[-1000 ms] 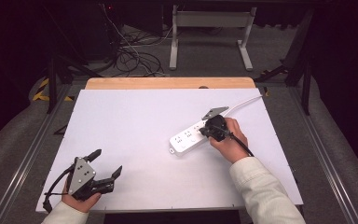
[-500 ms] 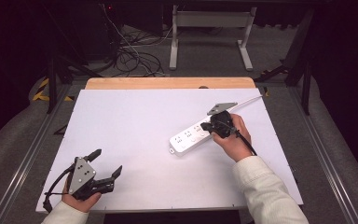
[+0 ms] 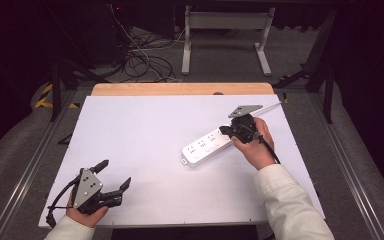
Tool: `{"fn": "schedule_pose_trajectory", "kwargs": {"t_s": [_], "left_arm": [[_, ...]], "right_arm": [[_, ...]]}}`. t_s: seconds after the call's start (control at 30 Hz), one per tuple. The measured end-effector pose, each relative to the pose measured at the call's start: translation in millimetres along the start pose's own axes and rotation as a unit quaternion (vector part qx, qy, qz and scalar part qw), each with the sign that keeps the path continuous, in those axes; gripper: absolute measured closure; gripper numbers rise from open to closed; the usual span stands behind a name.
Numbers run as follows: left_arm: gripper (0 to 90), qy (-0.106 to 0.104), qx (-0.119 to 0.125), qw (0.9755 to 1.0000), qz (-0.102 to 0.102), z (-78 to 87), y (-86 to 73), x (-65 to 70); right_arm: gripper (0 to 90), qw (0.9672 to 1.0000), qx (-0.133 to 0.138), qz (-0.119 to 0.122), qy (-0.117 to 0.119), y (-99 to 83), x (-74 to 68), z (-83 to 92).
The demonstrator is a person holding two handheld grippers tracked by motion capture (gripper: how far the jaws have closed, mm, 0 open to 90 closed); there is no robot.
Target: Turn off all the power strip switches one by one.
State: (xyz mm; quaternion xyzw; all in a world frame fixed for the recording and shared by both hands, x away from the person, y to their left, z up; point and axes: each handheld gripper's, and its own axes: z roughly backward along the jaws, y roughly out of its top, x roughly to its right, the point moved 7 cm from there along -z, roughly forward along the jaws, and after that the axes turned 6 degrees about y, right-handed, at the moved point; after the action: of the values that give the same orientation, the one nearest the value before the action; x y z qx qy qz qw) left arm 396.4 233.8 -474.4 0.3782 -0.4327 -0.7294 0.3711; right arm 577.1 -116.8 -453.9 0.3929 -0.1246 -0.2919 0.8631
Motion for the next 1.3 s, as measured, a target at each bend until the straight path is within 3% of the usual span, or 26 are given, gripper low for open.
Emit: {"fn": "schedule_pose_trajectory", "kwargs": {"t_s": [0.23,0.73,1.03,1.3], "left_arm": [[15.7,-0.001,0.0,1.0,0.002,-0.5,-0.2,0.4],[15.7,0.0,-0.001,1.0,0.001,-0.5,-0.3,0.1],[15.7,0.0,-0.002,1.0,-0.002,-0.7,-0.5,-0.6],[15.8,0.0,-0.002,1.0,-0.002,-0.8,-0.5,-0.5]], "right_arm": [[90.0,0.9998,0.003,-0.016,-0.013,-0.2,15.4,11.0],[90.0,0.9984,-0.014,-0.043,-0.033,-9.8,44.4,1.8],[90.0,0.9979,-0.023,-0.051,-0.033,-14.4,48.0,-1.5],[90.0,0.998,-0.048,-0.04,-0.011,-20.9,41.1,-12.1]]}}
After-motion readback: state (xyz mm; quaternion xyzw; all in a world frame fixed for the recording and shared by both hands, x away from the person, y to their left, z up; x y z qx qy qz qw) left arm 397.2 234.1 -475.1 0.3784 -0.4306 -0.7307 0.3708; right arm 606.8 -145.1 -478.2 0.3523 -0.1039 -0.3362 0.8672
